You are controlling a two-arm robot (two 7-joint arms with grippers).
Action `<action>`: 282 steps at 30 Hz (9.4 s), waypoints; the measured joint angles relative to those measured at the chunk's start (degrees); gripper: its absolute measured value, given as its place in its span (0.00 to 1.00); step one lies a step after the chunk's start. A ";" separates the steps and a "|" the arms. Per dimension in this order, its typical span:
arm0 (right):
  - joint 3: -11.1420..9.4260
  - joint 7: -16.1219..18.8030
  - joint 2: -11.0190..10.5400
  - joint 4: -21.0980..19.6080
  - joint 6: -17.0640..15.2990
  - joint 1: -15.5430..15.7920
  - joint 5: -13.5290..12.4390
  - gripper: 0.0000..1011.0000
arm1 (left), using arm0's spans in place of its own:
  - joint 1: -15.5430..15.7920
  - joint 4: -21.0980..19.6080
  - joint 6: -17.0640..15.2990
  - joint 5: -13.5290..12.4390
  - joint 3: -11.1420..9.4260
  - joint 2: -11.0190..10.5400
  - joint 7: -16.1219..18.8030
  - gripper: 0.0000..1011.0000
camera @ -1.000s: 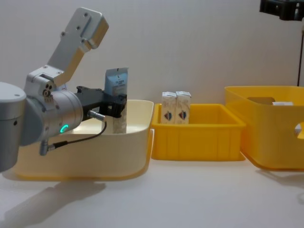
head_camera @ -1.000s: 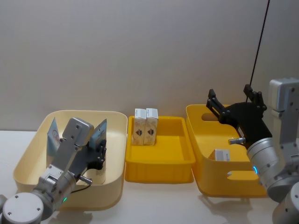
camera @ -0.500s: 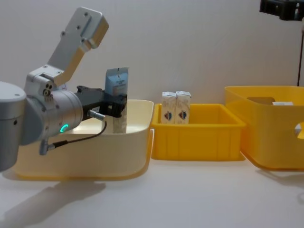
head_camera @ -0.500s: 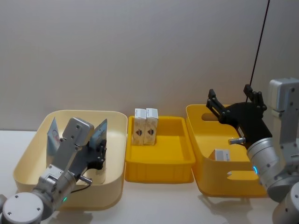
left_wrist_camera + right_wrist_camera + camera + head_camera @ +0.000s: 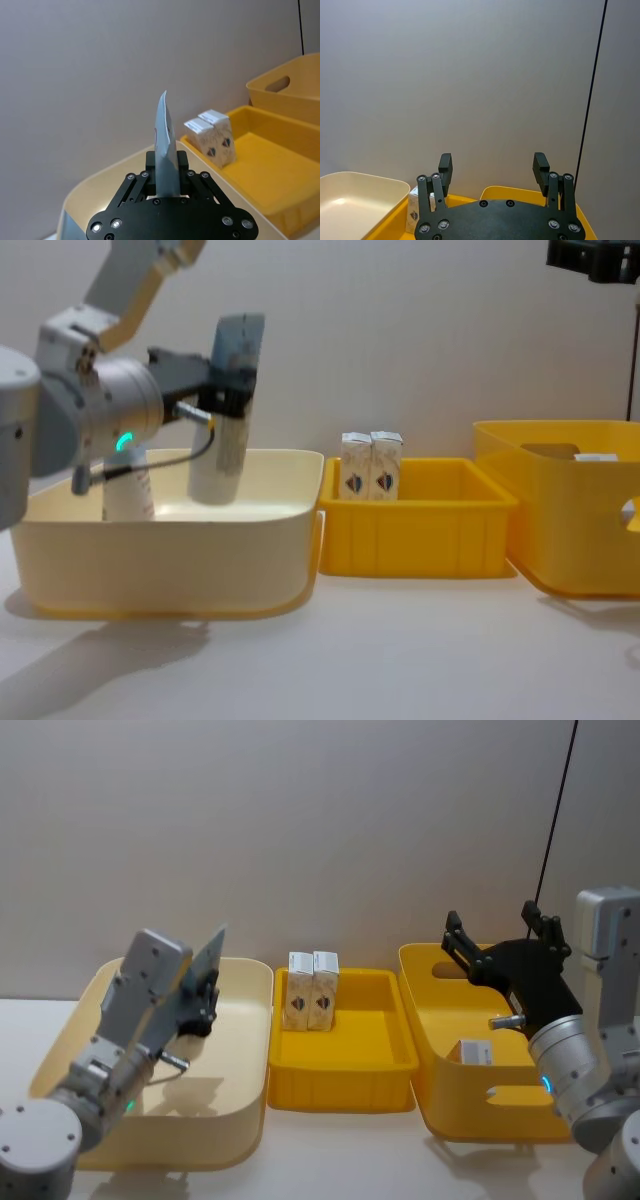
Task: Bimanual collaborative sorting of washing and personal care products
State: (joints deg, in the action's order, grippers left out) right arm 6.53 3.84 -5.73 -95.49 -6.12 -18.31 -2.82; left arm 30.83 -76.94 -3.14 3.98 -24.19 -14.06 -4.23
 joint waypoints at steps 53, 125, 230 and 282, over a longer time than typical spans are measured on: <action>10.57 20.96 -9.81 6.04 3.60 -4.80 -0.16 0.99 | -2.28 -16.65 1.86 0.12 2.75 -0.84 -3.92 0.24; 18.73 23.98 -4.16 17.42 -4.54 -14.94 -6.36 0.99 | -4.91 -16.68 -0.93 -0.12 3.31 3.55 -8.95 0.24; 18.72 18.78 -2.49 23.29 -1.78 -19.87 -6.64 0.57 | -5.72 -16.83 -1.10 -1.56 4.59 4.54 -9.91 0.98; 5.11 2.31 -3.63 53.11 -10.97 -36.79 -2.99 0.61 | -5.72 -16.82 -1.11 -1.56 4.60 4.54 -9.91 0.99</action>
State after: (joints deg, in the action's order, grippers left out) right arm 11.64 6.15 -9.36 -42.38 -17.10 -55.10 -5.81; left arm 25.11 -93.76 -4.24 2.42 -19.59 -9.52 -14.15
